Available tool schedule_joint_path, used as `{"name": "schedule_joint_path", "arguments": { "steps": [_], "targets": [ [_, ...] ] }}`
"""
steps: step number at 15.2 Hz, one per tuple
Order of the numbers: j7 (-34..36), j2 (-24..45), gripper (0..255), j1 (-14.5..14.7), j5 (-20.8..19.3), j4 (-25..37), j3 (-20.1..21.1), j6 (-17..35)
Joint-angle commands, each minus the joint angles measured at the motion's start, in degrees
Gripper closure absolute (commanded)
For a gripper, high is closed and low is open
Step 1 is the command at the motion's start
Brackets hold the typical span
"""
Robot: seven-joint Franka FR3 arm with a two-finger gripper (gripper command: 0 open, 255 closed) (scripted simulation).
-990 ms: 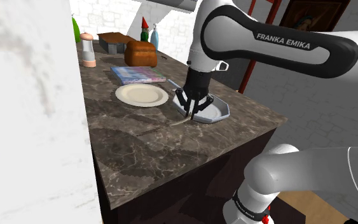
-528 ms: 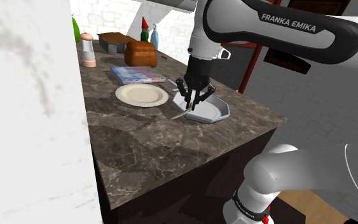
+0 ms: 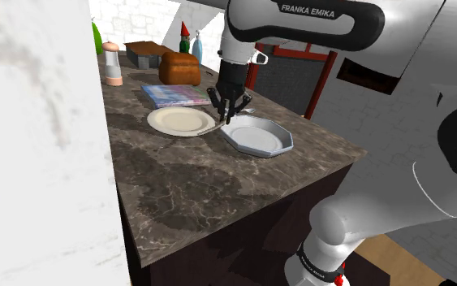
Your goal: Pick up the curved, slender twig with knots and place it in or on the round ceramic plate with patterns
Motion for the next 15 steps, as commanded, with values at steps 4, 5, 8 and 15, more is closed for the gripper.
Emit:
{"name": "schedule_joint_path", "arguments": {
  "steps": [4, 5, 8, 15],
  "targets": [
    [1.6, 12.7, 255, -2.2, -4.1, 10.4, 2.3, 1.8],
    [2.0, 15.2, 255, -2.5, -5.0, 12.7, 2.7, 1.8],
    [3.3, 22.8, 255, -2.9, -8.2, 20.1, 3.8, 1.3],
    [6.0, 38.7, 255, -1.0, -15.6, 37.3, 4.9, -1.7]
  ]
}}
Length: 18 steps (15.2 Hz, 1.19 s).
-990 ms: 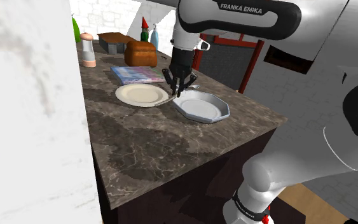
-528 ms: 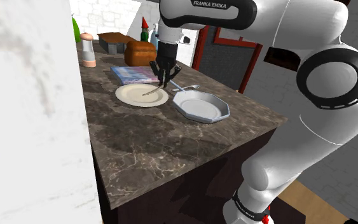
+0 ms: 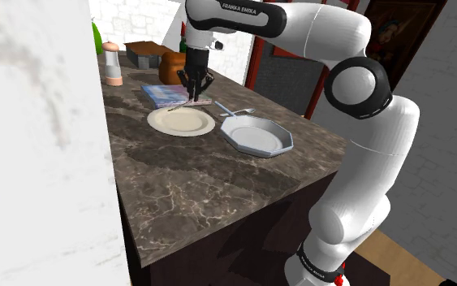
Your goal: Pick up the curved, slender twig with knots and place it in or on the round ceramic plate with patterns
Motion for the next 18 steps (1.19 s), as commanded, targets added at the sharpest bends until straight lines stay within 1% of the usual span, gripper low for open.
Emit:
{"name": "schedule_joint_path", "arguments": {
  "steps": [1, 12, 18],
  "targets": [
    [-0.1, 1.0, 255, 0.0, -0.5, -0.1, -0.1, 1.0],
    [-0.6, -0.7, 255, -0.9, 0.3, -11.2, -0.4, 10.6],
    [-0.6, -0.7, 255, -0.8, 0.3, -11.2, -0.4, 10.6]
  ]
}}
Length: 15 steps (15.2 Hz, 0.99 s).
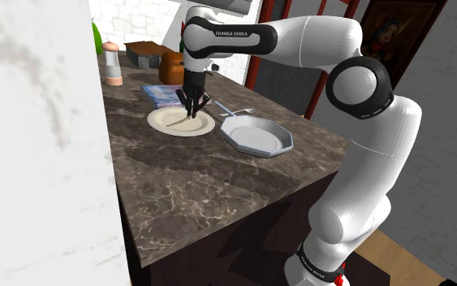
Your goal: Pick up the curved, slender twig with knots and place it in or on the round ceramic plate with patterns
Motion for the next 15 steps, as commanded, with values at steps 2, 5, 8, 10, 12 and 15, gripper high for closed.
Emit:
{"name": "schedule_joint_path", "arguments": {
  "steps": [2, 5, 8, 10, 12, 15],
  "targets": [
    [0.0, 0.0, 255, 0.0, 0.0, 0.0, 0.0, 0.0],
    [0.0, 0.0, 0, 0.0, 0.0, 0.0, 0.0, 0.0],
    [0.0, 0.0, 0, 0.0, 0.0, 0.0, 0.0, 0.0],
    [0.1, 0.6, 0, 0.3, -0.3, 4.6, 0.1, -4.0],
    [0.3, 1.5, 0, 0.7, -0.7, 9.2, 0.2, -7.8],
    [0.3, 1.5, 0, 0.7, -0.7, 9.2, 0.2, -7.8]
  ]
}}
